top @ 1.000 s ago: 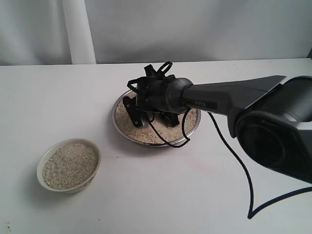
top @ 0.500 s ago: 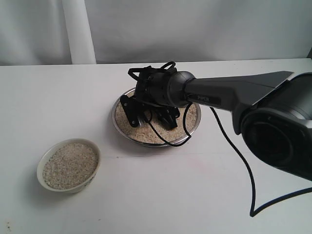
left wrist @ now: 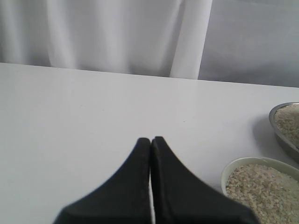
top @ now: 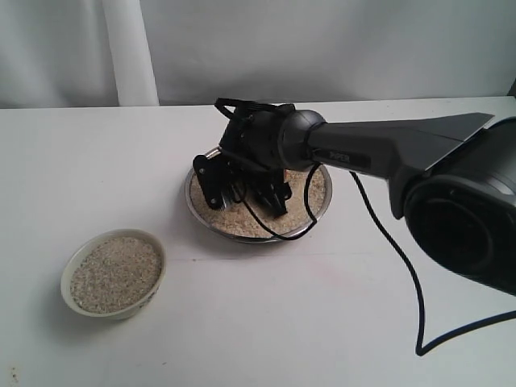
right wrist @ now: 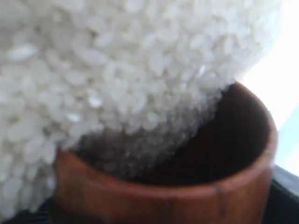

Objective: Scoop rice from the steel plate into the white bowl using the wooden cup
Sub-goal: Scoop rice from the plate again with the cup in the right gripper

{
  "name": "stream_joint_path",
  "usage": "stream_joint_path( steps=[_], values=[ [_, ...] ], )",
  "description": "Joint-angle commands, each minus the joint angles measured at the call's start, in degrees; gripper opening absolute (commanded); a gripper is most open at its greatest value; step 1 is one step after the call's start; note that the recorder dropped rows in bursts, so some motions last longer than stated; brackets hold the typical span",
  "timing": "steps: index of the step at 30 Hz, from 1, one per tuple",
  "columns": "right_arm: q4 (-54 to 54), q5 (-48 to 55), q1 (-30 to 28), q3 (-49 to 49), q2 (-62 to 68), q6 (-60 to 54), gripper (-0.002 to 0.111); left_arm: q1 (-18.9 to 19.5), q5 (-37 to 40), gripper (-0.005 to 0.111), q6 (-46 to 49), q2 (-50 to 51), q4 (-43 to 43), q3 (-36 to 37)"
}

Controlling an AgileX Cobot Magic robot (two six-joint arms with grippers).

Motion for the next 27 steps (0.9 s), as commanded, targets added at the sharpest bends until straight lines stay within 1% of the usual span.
stream_joint_path(
  steps=[1, 9, 16, 23, 27],
  values=[
    [10.8, -1.86, 0.58, 1.26, 2.35, -0.11, 0.0, -0.27, -0.38, 0.0, -0.23, 0.01, -0.28, 0.11],
    [14.62, -2.36, -0.15, 1.26, 2.35, 1.09, 0.0, -0.27, -0.38, 0.0, -0.23, 0.01, -0.28, 0.11],
    [27.31, -3.05, -4.03, 1.26, 2.35, -0.08, 0.0, -0.27, -0.38, 0.0, -0.23, 0.01, -0.28, 0.11],
    [38.33, -4.79, -4.83, 1.26, 2.35, -5.95, 0.0, -0.27, -0.38, 0.0, -0.23, 0.01, -0.28, 0.11],
    [40.29, -5.05, -5.08, 1.26, 2.35, -6.15, 0.0, -0.27, -0.38, 0.0, -0.23, 0.01, -0.28, 0.11]
  ],
)
